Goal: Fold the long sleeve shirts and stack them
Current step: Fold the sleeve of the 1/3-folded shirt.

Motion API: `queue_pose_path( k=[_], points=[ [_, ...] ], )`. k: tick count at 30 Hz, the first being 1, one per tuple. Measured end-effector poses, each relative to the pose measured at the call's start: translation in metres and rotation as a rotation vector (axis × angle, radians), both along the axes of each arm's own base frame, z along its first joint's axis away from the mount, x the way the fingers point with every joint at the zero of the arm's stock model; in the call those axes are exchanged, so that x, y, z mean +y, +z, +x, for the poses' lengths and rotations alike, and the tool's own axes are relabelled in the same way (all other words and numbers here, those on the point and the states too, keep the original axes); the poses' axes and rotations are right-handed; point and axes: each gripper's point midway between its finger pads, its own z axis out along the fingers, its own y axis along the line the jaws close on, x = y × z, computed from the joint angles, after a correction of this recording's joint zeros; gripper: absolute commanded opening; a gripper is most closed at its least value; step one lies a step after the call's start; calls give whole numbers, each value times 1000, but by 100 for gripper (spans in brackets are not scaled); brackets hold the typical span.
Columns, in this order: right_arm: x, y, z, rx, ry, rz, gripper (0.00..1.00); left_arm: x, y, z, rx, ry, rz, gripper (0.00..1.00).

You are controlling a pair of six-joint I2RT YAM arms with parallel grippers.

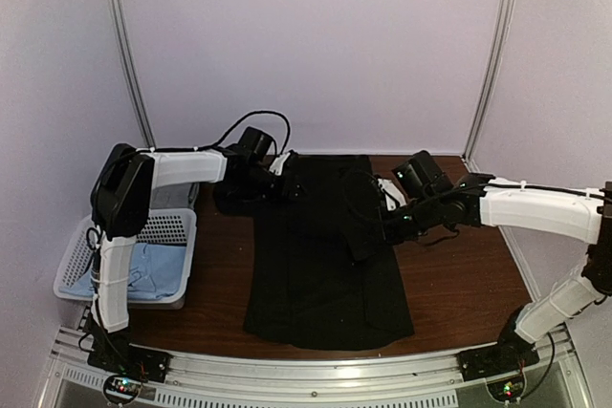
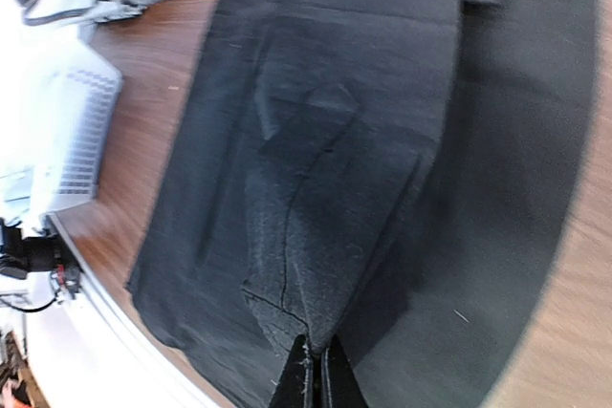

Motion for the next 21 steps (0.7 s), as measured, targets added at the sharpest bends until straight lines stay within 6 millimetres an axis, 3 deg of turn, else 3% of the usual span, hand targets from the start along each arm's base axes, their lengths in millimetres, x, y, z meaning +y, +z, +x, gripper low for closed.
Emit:
queue_pose_path(
  k=[9,21],
  points=[
    [-75,28,-6,-31,-168,-87,0,-12,3,14,-10,-3,-29,56],
    [-122,26,-33,21,-274,-176,0,-36,-15,22,27,-43,-67,57]
  ],
)
